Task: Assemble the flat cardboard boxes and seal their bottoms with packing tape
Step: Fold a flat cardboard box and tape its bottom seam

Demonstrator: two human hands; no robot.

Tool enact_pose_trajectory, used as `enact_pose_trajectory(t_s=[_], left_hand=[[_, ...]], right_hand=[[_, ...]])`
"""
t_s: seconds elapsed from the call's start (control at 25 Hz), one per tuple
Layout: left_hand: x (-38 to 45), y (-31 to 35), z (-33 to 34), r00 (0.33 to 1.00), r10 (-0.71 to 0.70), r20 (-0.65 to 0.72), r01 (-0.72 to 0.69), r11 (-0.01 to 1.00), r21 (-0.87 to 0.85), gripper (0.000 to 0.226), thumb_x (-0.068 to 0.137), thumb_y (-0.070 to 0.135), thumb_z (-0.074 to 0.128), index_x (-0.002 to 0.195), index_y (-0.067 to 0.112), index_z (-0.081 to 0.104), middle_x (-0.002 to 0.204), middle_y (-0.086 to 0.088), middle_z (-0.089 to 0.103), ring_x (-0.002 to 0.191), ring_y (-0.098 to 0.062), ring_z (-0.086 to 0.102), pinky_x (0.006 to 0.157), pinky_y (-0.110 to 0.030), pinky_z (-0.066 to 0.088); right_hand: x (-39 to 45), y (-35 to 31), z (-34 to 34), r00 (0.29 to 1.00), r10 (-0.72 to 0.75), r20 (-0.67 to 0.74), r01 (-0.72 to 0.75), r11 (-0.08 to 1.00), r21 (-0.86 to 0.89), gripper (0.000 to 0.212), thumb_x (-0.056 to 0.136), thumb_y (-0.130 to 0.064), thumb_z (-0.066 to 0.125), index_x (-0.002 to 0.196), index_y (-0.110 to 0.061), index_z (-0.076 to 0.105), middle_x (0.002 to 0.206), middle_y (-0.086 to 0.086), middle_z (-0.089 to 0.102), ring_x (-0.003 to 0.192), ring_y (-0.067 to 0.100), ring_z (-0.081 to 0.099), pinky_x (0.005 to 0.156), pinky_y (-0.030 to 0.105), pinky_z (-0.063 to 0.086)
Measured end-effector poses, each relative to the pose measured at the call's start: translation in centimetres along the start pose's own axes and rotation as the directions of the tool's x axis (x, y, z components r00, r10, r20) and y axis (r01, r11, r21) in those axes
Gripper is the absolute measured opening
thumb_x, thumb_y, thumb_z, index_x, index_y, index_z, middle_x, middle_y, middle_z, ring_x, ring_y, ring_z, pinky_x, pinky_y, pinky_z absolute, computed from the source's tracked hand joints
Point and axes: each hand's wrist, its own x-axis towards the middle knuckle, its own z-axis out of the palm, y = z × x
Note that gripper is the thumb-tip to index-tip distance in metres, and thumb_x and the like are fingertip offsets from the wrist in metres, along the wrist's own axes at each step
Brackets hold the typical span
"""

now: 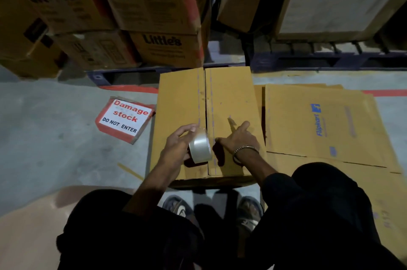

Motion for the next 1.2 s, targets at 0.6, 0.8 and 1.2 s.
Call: enact_pose_trajectory(t_s=[0.6, 0.8, 1.2], left_hand=[[2.9, 0.3, 2.7, 0.993, -0.111, 0.038, 0.111, 0.994, -0.01, 0.028, 0.097, 0.04, 0.07, 0.121, 0.024, 0.072, 0.111, -0.002, 0.076, 0.089, -0.017, 0.069, 0.08, -0.035, 0.052], [3.0, 0.5, 2.4, 0.992, -0.107, 0.071, 0.108, 0.994, -0.007, 0.029, 0.099, 0.046, 0.066, 0.121, 0.028, 0.072, 0.118, -0.004, 0.074, 0.085, -0.014, 0.07, 0.066, -0.029, 0.056], [3.3, 0.5, 2.5, 0.997, -0.054, 0.054, 0.052, 0.998, 0.041, 0.041, 0.102, 0.058, 0.053, 0.122, 0.028, 0.073, 0.117, -0.001, 0.076, 0.11, -0.027, 0.072, 0.078, -0.032, 0.056]], right_hand=[[1.7, -1.1, 0.5, 0.94, -0.273, -0.204, 0.186, 0.913, -0.362, 0.055, 0.101, -0.028, 0.051, 0.144, 0.005, 0.038, 0.134, 0.015, 0.044, 0.107, 0.034, 0.063, 0.076, 0.037, 0.05], [1.5, -2.1, -2.3, 0.902, -0.338, -0.268, 0.27, 0.927, -0.262, 0.042, 0.101, -0.037, 0.054, 0.129, -0.006, 0.059, 0.126, 0.015, 0.055, 0.112, 0.034, 0.056, 0.081, 0.039, 0.047], [0.4, -5.7, -4.6, 0.923, -0.083, 0.375, -0.16, 0.805, 0.572, 0.014, 0.083, -0.023, 0.082, 0.088, -0.011, 0.078, 0.068, -0.001, 0.067, 0.05, 0.012, 0.061, 0.044, 0.016, 0.046]])
